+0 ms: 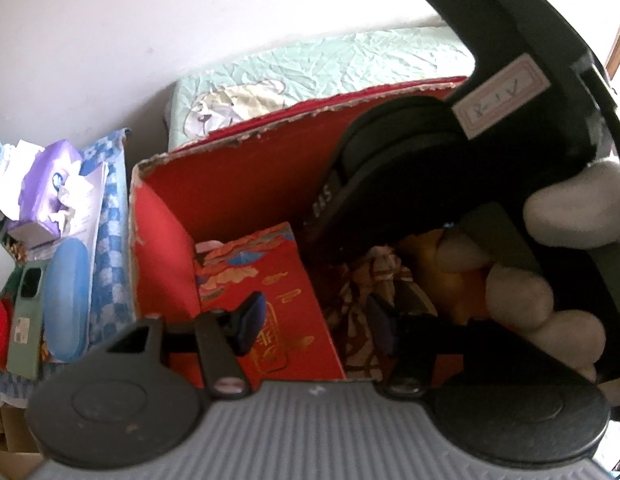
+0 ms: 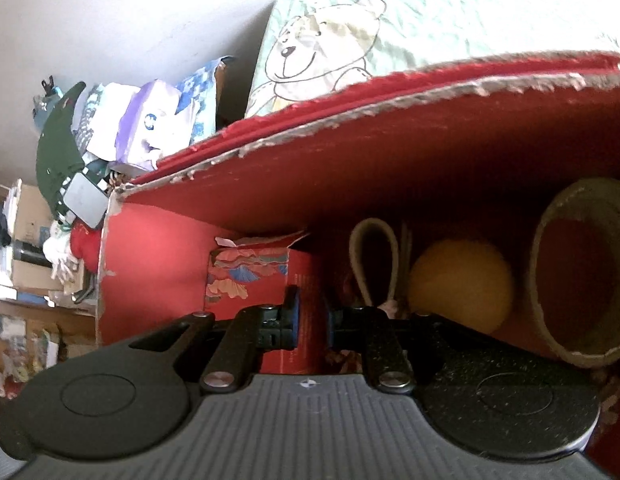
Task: Organize objects
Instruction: 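Tip the gift box down onto the box floor and open both grippers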
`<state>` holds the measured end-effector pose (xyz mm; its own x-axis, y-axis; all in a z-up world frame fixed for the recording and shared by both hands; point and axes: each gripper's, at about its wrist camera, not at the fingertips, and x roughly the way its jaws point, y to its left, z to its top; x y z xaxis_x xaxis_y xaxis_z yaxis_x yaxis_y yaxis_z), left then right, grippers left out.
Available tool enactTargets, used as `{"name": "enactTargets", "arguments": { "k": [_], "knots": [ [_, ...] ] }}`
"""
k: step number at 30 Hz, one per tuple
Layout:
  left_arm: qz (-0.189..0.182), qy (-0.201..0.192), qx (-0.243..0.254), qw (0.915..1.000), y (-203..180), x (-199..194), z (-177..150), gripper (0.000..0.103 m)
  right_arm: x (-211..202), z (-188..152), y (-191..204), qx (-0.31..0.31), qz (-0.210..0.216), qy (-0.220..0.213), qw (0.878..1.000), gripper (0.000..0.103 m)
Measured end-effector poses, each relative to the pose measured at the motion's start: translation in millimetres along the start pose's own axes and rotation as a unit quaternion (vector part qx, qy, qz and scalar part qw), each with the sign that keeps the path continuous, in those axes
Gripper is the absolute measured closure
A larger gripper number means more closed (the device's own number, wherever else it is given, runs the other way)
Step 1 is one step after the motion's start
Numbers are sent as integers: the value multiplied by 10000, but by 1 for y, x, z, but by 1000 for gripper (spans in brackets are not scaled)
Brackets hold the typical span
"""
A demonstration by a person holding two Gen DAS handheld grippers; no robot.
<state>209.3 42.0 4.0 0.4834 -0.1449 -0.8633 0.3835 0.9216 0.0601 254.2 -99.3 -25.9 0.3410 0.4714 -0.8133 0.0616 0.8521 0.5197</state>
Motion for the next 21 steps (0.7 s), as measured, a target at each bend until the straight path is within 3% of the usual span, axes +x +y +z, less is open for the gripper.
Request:
{"name": "enactTargets", "arguments": {
  "k": [4, 10, 21],
  "knots": [
    [-2, 43, -90, 10000, 2, 2, -1, 44, 0, -1, 0, -51, -9, -38, 10000, 89],
    [34, 55, -95, 9999, 1, 5, 0, 42, -5, -1, 0, -3, -30, -183, 9998, 81],
    [89, -4, -154, 9998, 0, 8, 7, 32, -23, -4, 6, -447, -428, -421, 9972, 80]
  ]
}}
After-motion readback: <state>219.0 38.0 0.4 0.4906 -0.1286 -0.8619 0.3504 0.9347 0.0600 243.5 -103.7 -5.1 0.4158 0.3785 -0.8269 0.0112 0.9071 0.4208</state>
